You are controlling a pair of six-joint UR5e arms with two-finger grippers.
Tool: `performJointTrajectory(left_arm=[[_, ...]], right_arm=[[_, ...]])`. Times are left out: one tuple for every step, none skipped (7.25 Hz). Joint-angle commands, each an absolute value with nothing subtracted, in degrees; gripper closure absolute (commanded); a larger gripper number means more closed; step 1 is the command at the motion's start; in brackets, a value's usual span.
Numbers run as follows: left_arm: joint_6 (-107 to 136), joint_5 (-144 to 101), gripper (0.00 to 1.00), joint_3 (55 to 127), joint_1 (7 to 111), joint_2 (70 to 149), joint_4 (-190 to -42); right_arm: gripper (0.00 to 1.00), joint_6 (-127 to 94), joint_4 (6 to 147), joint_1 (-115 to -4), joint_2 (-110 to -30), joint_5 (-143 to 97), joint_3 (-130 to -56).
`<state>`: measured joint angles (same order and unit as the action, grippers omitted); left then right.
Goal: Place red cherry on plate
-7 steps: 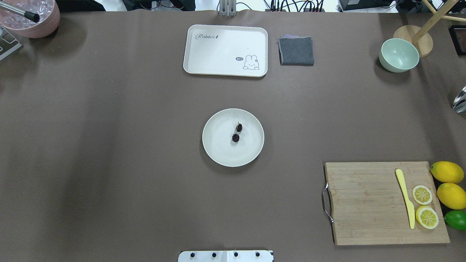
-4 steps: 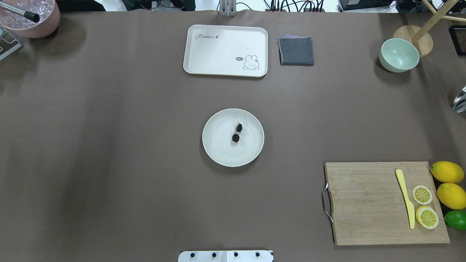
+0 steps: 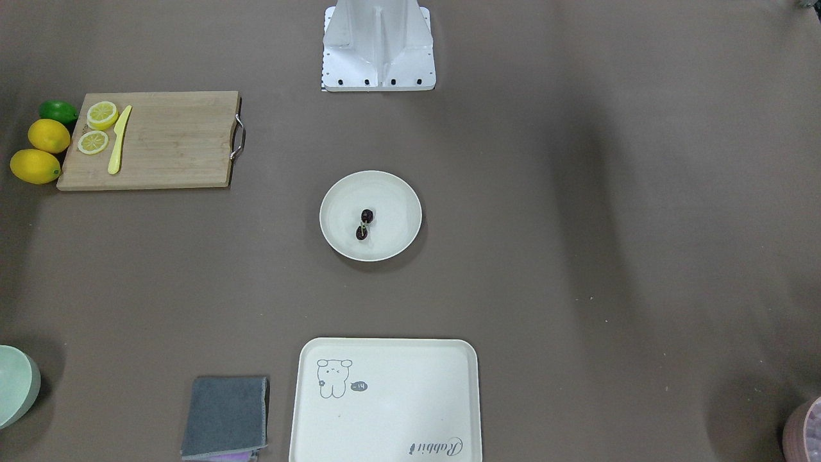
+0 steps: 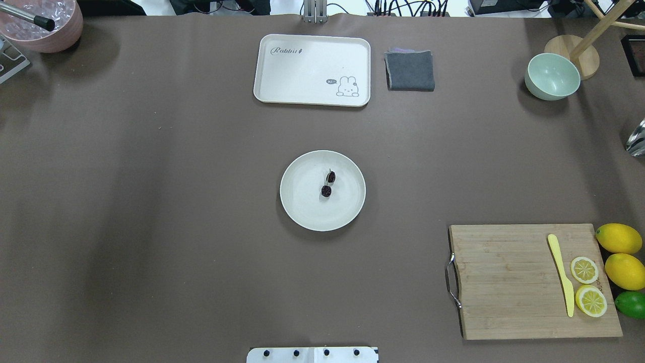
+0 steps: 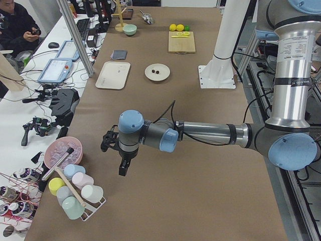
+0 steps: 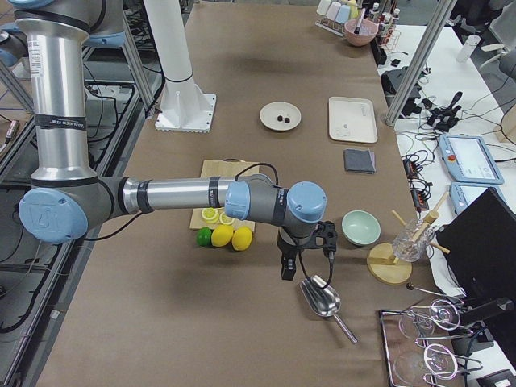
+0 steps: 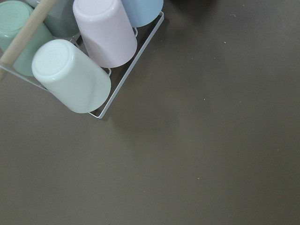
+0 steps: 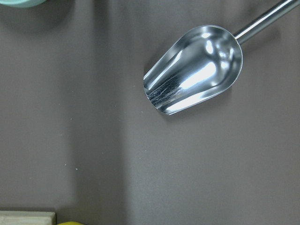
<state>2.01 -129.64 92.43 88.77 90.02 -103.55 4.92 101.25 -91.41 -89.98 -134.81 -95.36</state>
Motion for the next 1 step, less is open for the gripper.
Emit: performJointTrajectory(left_arm=[[2.02, -129.64, 0.02, 92.46, 88.77, 90.18, -103.54]], right_arm=[[0.0, 4.83, 101.25, -91.41, -90.09, -134.82, -95.36]])
